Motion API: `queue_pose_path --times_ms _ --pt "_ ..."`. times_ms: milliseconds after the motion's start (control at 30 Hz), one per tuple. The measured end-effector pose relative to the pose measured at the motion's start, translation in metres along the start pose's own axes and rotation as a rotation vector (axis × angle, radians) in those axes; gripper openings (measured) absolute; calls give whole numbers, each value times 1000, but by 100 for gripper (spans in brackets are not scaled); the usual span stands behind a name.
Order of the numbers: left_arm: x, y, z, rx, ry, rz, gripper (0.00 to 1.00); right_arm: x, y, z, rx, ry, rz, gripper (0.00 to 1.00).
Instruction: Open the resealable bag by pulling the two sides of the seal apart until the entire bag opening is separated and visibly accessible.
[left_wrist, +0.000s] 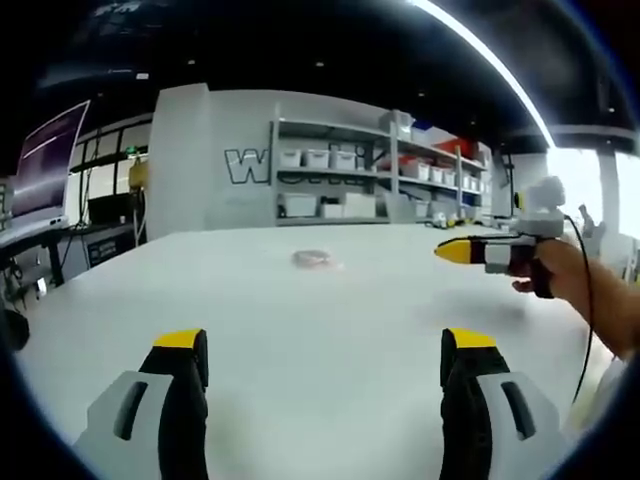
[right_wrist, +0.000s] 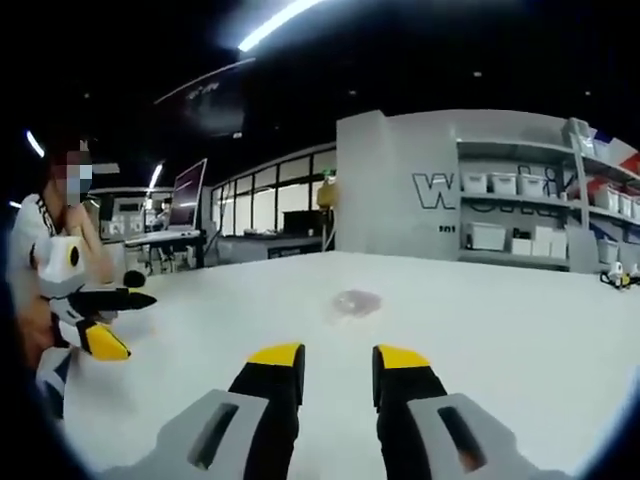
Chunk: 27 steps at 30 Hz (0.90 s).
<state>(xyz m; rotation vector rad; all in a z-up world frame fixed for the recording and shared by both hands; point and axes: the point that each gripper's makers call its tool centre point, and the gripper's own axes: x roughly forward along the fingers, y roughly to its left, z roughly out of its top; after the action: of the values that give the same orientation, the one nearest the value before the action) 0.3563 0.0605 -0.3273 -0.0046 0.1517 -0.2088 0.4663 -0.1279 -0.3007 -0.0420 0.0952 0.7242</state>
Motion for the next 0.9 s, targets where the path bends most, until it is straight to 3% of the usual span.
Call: queue_pose_path --times_ms 433,900 --pt "0 -1 0 -6 -3 1 95 25 4 -7 -12 37 44 24" --pt "0 -1 1 -13 -4 -2 95 36 3 -14 -22 70 59 22"
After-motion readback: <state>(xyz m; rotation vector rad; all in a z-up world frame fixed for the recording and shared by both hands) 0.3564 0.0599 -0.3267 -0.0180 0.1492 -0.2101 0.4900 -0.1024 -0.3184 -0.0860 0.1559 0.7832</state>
